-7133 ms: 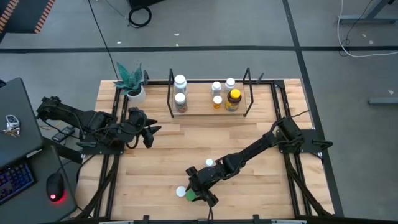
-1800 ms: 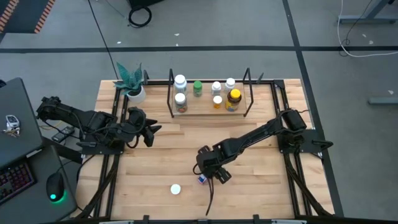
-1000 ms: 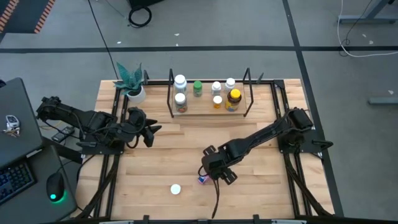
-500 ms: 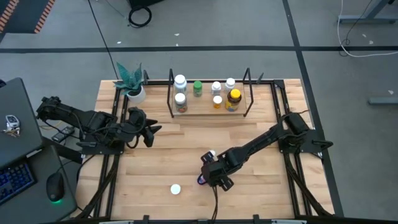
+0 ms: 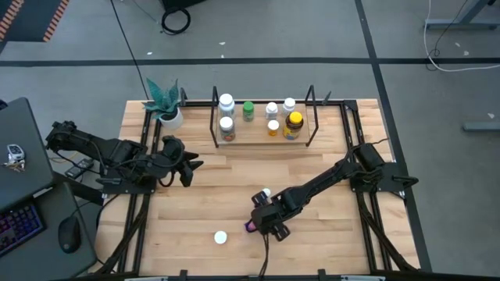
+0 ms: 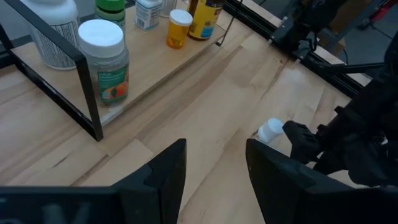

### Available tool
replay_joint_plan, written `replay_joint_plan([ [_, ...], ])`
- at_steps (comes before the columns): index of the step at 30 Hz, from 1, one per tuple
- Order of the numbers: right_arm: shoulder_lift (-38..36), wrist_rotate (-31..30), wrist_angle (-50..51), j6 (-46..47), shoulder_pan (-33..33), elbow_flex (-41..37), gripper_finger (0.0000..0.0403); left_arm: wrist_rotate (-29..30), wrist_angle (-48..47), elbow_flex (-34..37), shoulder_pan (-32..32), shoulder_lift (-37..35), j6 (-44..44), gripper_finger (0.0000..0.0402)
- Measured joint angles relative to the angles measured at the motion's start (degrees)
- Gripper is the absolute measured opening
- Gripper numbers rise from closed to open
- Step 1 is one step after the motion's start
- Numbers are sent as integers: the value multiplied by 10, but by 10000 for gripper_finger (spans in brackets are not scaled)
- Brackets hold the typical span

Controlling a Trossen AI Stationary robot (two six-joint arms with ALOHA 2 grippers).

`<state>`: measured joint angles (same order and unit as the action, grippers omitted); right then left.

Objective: Pick and place medicine bottles onto shelf by color
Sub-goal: Put the pink pill bottle on the shelf

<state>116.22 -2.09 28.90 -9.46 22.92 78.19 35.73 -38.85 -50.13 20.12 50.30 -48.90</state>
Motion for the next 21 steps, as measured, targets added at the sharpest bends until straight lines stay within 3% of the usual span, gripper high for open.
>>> replay_joint_plan([
  [10, 0, 2, -19, 20, -2, 0, 268, 0, 0, 0, 0, 0, 1, 174],
  [21, 0, 31, -23, 24, -5, -10, 187, 0, 0, 0, 0, 0, 1, 174],
])
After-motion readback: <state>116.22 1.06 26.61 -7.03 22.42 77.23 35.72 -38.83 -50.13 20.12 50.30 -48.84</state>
